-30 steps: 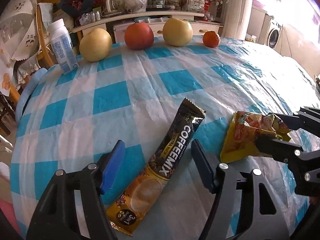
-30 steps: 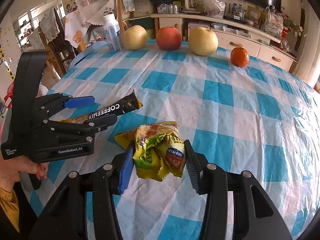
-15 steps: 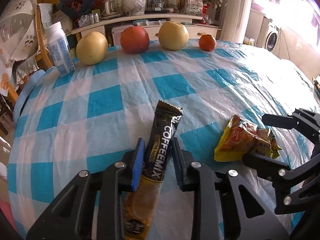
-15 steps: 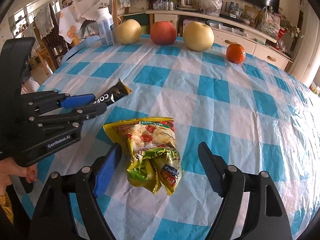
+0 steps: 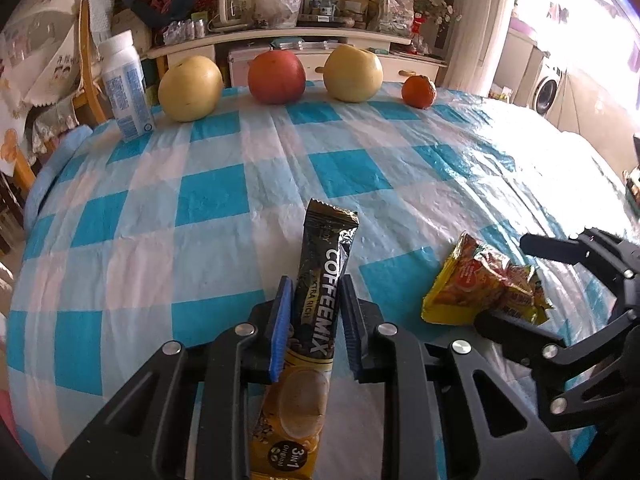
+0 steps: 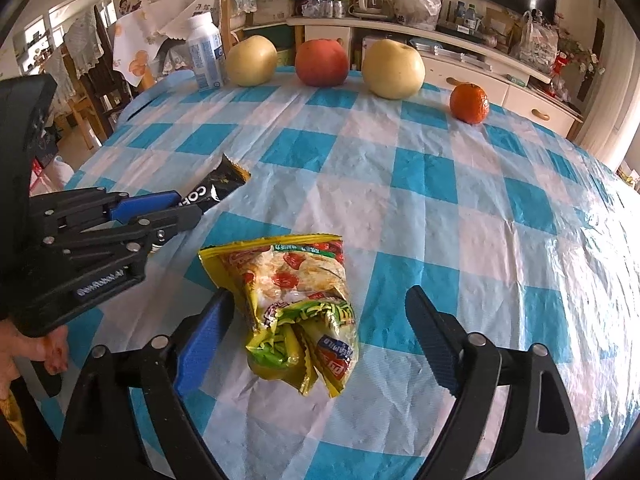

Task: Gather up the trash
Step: 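Grasp the COFFEEMIX stick with the left tool while the right tool holds the chip bag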

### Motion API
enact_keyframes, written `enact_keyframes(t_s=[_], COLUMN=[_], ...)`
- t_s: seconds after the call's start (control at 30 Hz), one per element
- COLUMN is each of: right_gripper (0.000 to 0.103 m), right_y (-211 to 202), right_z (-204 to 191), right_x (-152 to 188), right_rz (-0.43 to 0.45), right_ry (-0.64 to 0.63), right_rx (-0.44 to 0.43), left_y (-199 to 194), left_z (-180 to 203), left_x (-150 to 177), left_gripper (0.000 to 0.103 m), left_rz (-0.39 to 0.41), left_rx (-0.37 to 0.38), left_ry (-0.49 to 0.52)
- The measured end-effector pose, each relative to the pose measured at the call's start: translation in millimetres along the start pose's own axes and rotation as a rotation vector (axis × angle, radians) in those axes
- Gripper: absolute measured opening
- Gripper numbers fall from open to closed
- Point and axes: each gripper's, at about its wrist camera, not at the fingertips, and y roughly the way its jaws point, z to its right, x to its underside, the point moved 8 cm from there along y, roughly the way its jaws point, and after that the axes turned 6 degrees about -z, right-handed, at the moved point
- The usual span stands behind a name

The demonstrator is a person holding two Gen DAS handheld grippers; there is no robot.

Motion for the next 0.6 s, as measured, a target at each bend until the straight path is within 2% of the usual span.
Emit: enact_keyframes(t_s=[0.13,0.17,0.2,0.23,0.3,0.4,0.47,0.6], right_gripper=[0.088,0.088,0.088,0.088,0.088,0.088,0.088,0.088], right_y=[1,2,2,3,4,6,7,10], right_z=[-2,-2,-2,-2,-2,0,0,0], right_x=[0,0,0,1,1,2,2,2], right_rz=[-0.005,-0.005,-0.006,-0.009,-0.013,-0.02,-0.025,-0.028], right_ry=[-0.007,-0.009,-0.01,-0.011,-0.011,-0.003,0.002,0.0], right_rx=[-0.006,-0.006,-0.007,-0.008,-0.005,-0.014,-0.024,-0.03], left_y=[-2,-2,-2,-2,1,3,3,0], left_z=[-5,-5,-4,-3,-2,4,5,3], left_x=[2,2,2,2,4,5,4,4], left_gripper=[0.026,0.029,0.036,0.052,0.066,0.066,0.065,0.034], left_rz=[-0.006,-0.012,-0.014,-0.017,-0.024,-0.022,-0.018,-0.003], left_rx=[0.04,0.049,0.054,0.034,-0.019,-0.052,-0.046,-0.039], left_ry=[-0.044,-0.045,-0.039,-0.019,0.027,0.077,0.075,0.061])
